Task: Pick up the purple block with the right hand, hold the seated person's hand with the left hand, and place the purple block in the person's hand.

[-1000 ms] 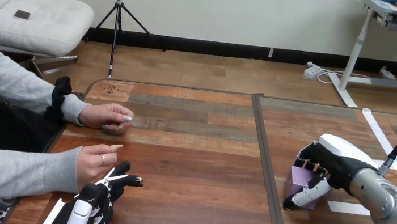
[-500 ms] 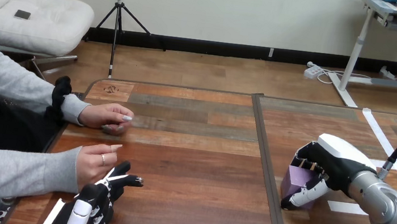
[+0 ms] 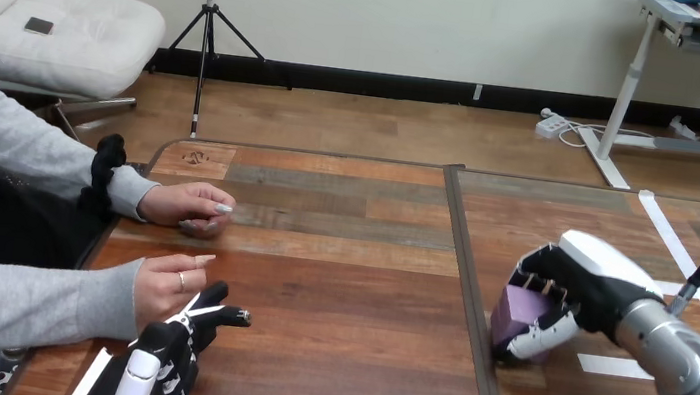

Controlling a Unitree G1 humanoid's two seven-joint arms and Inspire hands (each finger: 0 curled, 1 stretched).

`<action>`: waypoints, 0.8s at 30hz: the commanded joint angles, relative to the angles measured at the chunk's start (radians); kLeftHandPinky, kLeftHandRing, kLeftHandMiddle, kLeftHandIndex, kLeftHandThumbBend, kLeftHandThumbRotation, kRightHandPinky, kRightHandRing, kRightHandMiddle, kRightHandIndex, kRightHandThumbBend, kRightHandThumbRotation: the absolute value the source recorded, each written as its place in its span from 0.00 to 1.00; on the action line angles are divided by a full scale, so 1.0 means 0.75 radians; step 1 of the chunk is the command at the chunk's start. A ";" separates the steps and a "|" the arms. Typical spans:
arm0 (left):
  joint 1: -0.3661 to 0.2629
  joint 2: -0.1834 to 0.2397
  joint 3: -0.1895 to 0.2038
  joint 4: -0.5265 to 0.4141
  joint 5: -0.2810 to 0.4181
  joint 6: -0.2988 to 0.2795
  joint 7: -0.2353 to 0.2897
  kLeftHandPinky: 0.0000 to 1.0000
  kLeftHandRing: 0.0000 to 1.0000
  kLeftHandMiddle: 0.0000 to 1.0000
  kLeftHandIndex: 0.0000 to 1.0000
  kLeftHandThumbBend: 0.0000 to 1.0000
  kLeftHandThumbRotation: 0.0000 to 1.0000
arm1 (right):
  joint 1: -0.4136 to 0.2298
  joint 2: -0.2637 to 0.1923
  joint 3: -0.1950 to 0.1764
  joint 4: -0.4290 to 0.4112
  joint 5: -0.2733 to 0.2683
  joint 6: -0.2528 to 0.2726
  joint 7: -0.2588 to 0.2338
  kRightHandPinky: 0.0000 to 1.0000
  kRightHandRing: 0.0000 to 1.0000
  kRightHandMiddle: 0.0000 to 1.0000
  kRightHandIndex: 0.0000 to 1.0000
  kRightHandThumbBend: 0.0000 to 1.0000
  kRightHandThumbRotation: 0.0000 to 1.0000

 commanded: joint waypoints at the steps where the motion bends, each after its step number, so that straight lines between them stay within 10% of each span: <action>1: -0.014 -0.024 -0.013 -0.083 -0.030 0.004 -0.015 1.00 1.00 0.96 0.69 0.58 1.00 | -0.072 -0.083 -0.048 -0.131 0.033 -0.055 0.003 0.40 0.45 0.49 0.47 0.73 0.00; 17: 0.005 -0.024 -0.018 -0.256 0.012 0.078 0.076 1.00 0.99 0.91 0.65 0.57 1.00 | -0.049 -0.186 -0.091 -0.347 0.072 -0.119 0.135 0.37 0.42 0.46 0.45 0.75 0.00; 24: -0.023 -0.012 -0.003 -0.282 0.121 -0.003 0.153 0.99 0.93 0.86 0.61 0.47 1.00 | -0.047 -0.224 -0.103 -0.421 0.103 -0.138 0.236 0.36 0.40 0.44 0.44 0.78 0.00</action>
